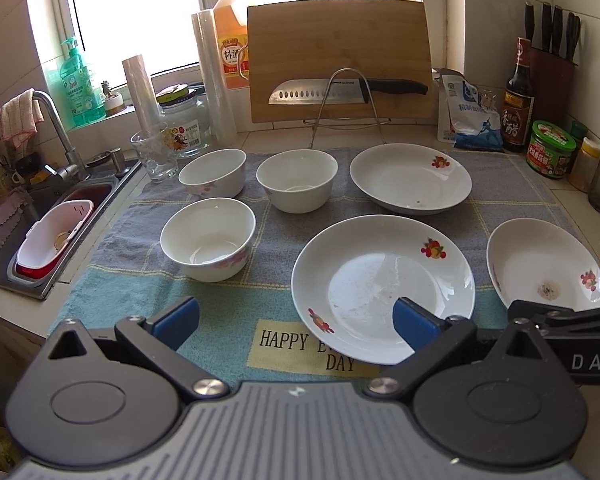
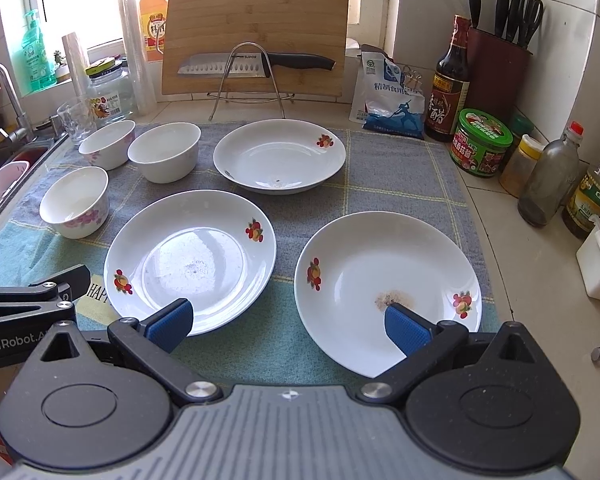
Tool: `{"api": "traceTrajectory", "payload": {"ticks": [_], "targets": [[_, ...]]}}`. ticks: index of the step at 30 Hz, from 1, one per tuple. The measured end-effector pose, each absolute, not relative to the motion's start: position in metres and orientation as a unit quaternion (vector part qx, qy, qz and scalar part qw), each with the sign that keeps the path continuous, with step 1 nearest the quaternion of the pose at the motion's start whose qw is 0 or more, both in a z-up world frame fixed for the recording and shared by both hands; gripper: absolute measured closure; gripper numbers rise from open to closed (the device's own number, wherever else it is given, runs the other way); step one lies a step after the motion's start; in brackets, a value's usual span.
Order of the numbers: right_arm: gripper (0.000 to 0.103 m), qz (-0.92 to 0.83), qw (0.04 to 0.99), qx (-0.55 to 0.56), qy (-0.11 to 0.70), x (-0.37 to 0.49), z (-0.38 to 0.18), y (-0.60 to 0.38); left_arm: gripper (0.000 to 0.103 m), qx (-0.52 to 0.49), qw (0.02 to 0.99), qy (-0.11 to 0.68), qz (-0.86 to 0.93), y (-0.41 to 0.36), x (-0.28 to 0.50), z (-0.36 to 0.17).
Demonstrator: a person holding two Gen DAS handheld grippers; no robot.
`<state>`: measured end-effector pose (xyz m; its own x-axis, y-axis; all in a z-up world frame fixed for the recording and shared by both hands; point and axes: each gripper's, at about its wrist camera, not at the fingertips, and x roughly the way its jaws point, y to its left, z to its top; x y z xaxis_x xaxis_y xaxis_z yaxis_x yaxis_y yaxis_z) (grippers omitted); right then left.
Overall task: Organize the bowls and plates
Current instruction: 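Move the left gripper toward the stained white flower-print plate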
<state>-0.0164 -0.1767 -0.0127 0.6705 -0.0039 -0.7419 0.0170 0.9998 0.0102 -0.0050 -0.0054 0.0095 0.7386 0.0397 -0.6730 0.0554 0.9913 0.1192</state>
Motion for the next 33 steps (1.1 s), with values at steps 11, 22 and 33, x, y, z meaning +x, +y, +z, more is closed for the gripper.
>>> {"api": "traceTrajectory", "payload": {"ticks": [11, 22, 33], "targets": [[0.000, 0.001, 0.917, 0.009, 0.399, -0.021, -0.013, -0.184, 0.001, 0.067, 0.931, 0.358, -0.001, -0.013, -0.008, 0.011], [0.000, 0.015, 0.931, 0.015, 0.365, -0.038, -0.010, -0.200, 0.001, 0.075, 0.935, 0.347, -0.009, -0.032, -0.017, 0.016], [0.000, 0.005, 0.943, 0.031, 0.333, -0.061, -0.019, -0.231, 0.001, 0.095, 0.939, 0.326, -0.060, -0.057, -0.014, 0.019]]}}
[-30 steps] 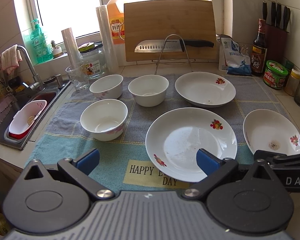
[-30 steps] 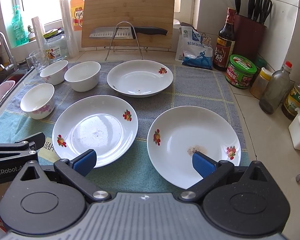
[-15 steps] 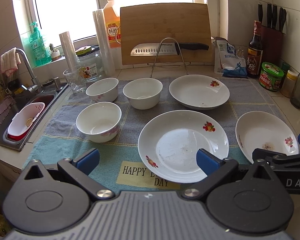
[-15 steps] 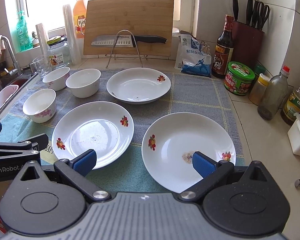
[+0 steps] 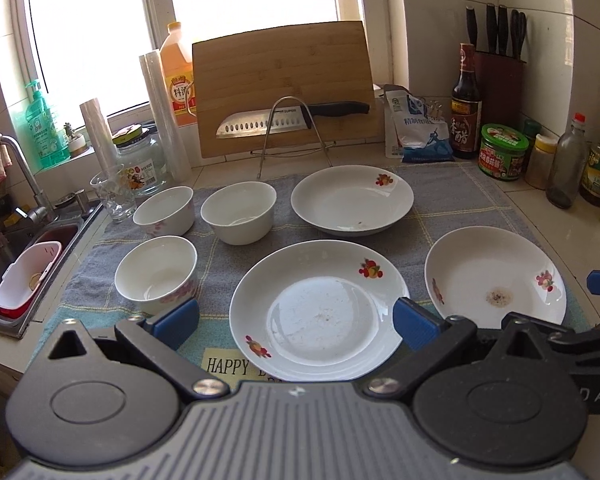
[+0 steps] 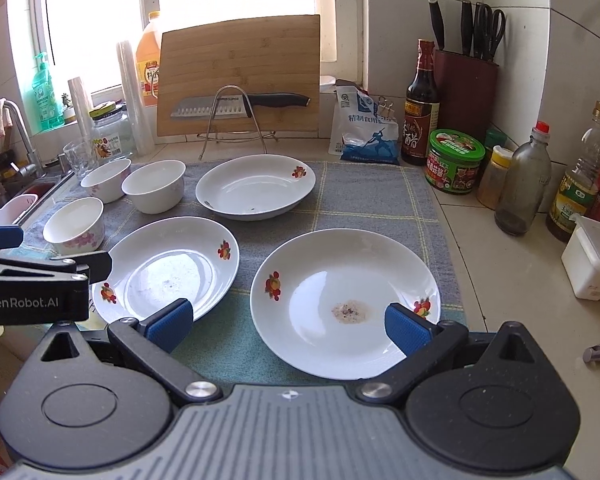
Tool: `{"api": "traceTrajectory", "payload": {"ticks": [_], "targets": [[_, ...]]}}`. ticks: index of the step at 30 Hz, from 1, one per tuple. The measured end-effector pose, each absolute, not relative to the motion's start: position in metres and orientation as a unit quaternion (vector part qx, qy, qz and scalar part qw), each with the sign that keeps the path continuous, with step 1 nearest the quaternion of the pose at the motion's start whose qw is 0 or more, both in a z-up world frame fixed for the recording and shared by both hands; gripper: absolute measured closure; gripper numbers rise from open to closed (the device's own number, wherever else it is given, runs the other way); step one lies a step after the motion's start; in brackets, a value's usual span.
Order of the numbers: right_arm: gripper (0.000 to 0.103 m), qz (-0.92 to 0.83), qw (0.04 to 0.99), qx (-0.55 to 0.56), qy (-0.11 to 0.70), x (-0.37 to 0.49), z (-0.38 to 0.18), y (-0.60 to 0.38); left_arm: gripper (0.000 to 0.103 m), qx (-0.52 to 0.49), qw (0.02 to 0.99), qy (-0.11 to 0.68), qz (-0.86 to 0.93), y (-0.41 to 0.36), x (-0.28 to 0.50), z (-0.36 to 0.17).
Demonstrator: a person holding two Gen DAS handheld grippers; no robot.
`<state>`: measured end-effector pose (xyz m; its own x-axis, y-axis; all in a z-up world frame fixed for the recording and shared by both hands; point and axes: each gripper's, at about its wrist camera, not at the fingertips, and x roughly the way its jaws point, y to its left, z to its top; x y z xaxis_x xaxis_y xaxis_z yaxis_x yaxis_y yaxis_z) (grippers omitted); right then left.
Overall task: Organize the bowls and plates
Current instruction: 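Move the left gripper toward the stained white flower-print plate, then close the left gripper on the rim of the stained plate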
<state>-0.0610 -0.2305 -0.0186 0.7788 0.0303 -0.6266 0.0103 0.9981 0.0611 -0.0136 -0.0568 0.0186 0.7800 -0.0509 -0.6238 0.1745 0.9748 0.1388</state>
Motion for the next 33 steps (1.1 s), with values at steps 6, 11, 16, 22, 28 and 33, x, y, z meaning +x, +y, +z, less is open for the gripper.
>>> {"api": "traceTrajectory", "payload": {"ticks": [6, 11, 16, 22, 28, 33], "targets": [[0.000, -0.008, 0.943, 0.006, 0.332, -0.068, -0.043, -0.252, 0.001, 0.100, 0.935, 0.324, -0.103, -0.069, 0.006, 0.011], [0.000, -0.014, 0.932, 0.001, 0.362, -0.064, -0.073, -0.265, 0.001, 0.087, 0.927, 0.332, -0.153, -0.078, 0.030, 0.004], [0.000, -0.022, 0.920, -0.001, 0.392, -0.048, -0.100, -0.272, 0.001, 0.082, 0.914, 0.344, -0.198, -0.091, 0.060, -0.003], [0.000, -0.020, 0.911, 0.000, 0.412, -0.028, -0.117, -0.276, 0.001, 0.095, 0.900, 0.354, -0.237, -0.107, 0.090, -0.010], [0.000, 0.004, 0.914, -0.010, 0.406, -0.018, -0.120, -0.273, 0.001, 0.122, 0.886, 0.362, -0.262, -0.124, 0.109, -0.017], [0.000, 0.014, 0.924, -0.011, 0.382, -0.021, -0.123, -0.276, 0.001, 0.140, 0.876, 0.365, -0.284, -0.140, 0.123, -0.022]]}}
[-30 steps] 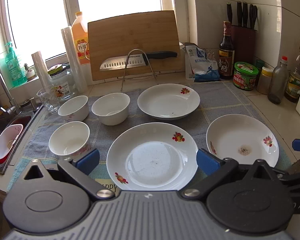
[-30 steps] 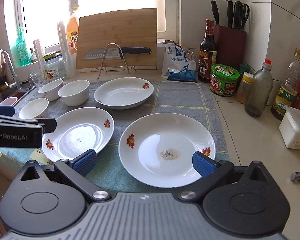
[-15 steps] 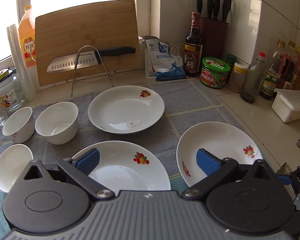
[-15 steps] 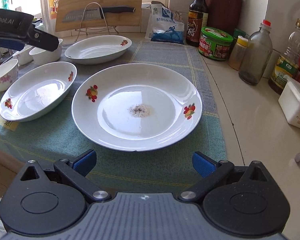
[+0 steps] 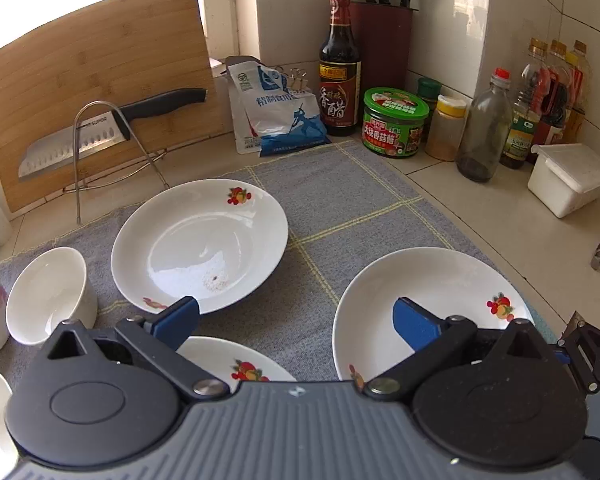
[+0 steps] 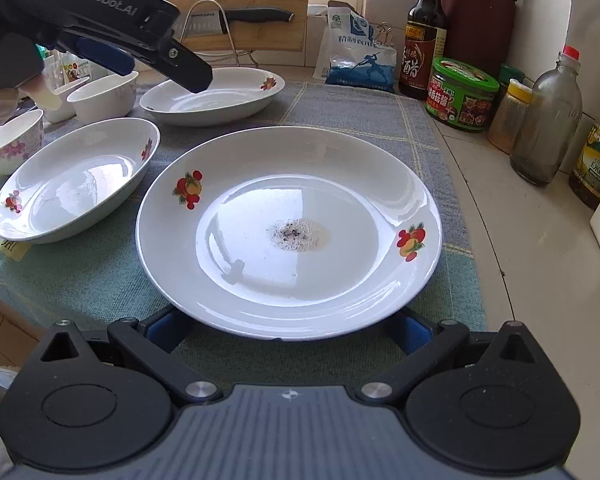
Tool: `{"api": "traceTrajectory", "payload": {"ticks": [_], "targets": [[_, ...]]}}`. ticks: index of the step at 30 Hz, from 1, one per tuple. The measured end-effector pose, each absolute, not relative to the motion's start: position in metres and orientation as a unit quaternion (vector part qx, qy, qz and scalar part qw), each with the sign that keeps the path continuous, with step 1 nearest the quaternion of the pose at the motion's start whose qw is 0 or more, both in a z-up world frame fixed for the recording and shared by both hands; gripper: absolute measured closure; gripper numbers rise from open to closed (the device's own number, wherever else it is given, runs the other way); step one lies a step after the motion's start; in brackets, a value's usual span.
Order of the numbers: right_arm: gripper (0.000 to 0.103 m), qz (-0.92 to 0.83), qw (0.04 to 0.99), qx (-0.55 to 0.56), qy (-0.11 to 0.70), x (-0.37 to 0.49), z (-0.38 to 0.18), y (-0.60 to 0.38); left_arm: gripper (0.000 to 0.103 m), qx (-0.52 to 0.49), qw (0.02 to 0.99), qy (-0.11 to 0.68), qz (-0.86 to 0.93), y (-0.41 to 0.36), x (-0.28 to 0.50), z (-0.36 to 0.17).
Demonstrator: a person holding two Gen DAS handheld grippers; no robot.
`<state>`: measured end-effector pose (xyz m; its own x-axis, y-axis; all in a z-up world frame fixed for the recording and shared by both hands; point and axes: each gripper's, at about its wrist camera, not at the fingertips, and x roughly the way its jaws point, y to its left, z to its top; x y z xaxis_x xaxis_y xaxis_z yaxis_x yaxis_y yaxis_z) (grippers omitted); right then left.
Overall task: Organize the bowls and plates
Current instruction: 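Close the left gripper on the rim of the stained plate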
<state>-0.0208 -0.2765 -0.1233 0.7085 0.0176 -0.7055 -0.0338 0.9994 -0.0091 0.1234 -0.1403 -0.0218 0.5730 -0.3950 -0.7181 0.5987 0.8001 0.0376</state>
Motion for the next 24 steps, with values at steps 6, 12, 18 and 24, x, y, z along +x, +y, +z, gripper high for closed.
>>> {"api": "traceTrajectory", "payload": {"ticks": [6, 12, 18, 24], "targets": [[0.000, 0.015, 0.933, -0.013, 0.359, -0.025, -0.126, -0.278, 0.001, 0.158, 0.856, 0.364, -0.332, -0.160, 0.134, -0.023], [0.000, 0.021, 0.938, -0.016, 0.346, -0.029, -0.128, -0.279, 0.001, 0.180, 0.824, 0.383, -0.378, -0.182, 0.143, -0.030], [0.000, 0.018, 0.943, -0.014, 0.333, -0.031, -0.130, -0.279, 0.001, 0.204, 0.773, 0.408, -0.440, -0.202, 0.150, -0.041], [0.000, 0.017, 0.938, -0.015, 0.345, -0.028, -0.128, -0.277, 0.001, 0.222, 0.726, 0.429, -0.489, -0.217, 0.163, -0.055]]}}
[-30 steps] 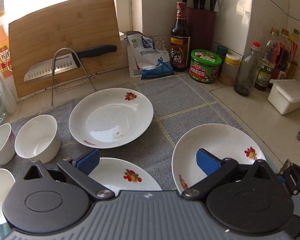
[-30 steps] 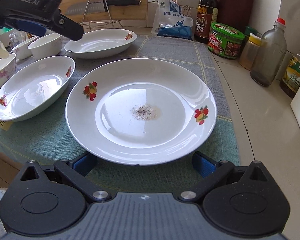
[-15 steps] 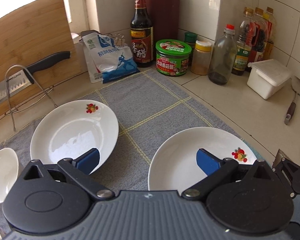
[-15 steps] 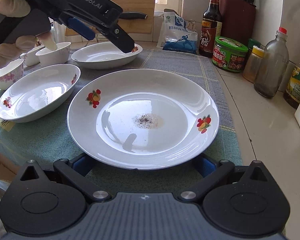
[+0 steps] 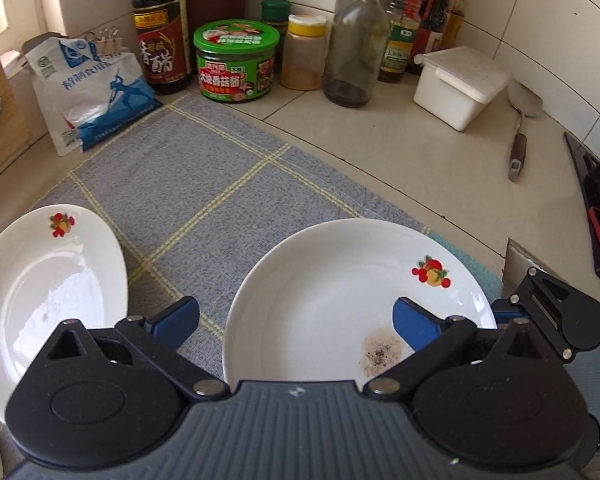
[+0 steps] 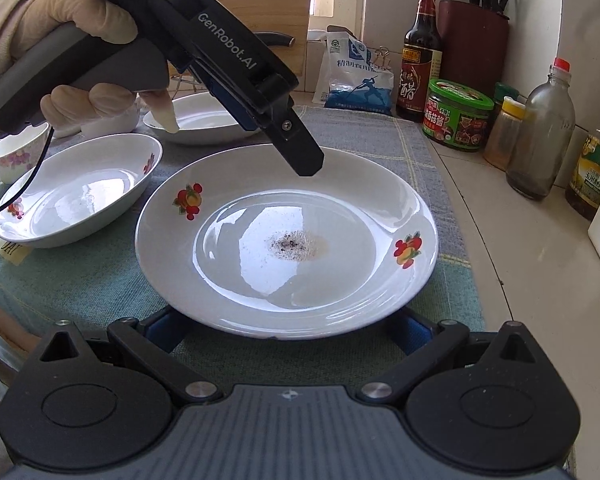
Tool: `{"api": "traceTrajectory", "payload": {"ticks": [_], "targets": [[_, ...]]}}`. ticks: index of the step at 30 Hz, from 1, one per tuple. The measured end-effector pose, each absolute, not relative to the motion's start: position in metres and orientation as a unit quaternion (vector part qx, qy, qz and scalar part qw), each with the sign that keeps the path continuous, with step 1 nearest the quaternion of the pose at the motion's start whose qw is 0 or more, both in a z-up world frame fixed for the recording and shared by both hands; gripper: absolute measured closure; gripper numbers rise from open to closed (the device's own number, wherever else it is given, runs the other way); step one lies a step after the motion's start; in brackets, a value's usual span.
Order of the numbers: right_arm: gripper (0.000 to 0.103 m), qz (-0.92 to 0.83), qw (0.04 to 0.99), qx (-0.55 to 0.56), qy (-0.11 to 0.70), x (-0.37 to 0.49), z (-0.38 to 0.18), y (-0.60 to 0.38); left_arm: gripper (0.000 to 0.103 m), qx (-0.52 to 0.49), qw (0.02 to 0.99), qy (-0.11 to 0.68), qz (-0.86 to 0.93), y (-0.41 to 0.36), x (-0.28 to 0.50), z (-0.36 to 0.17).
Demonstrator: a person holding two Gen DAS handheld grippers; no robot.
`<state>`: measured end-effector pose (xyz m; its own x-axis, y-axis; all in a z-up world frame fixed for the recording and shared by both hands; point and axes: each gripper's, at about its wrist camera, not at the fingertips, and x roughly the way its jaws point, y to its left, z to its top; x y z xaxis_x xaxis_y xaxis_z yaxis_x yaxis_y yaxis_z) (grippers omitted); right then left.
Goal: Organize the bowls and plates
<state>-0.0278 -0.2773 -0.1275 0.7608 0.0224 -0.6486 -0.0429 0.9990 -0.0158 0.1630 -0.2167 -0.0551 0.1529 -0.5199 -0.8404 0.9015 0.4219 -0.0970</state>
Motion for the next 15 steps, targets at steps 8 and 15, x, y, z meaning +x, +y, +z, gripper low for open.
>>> {"api": "traceTrajectory", "payload": {"ticks": [8, 15], "targets": [[0.000, 0.028, 0.933, -0.019, 0.358, -0.022, -0.126, -0.279, 0.009, 0.252, 0.665, 0.467, -0.526, -0.235, 0.177, -0.070], [0.000, 0.029, 0.931, -0.020, 0.364, -0.020, -0.125, -0.279, 0.024, 0.257, 0.629, 0.492, -0.545, -0.243, 0.192, -0.073]]}}
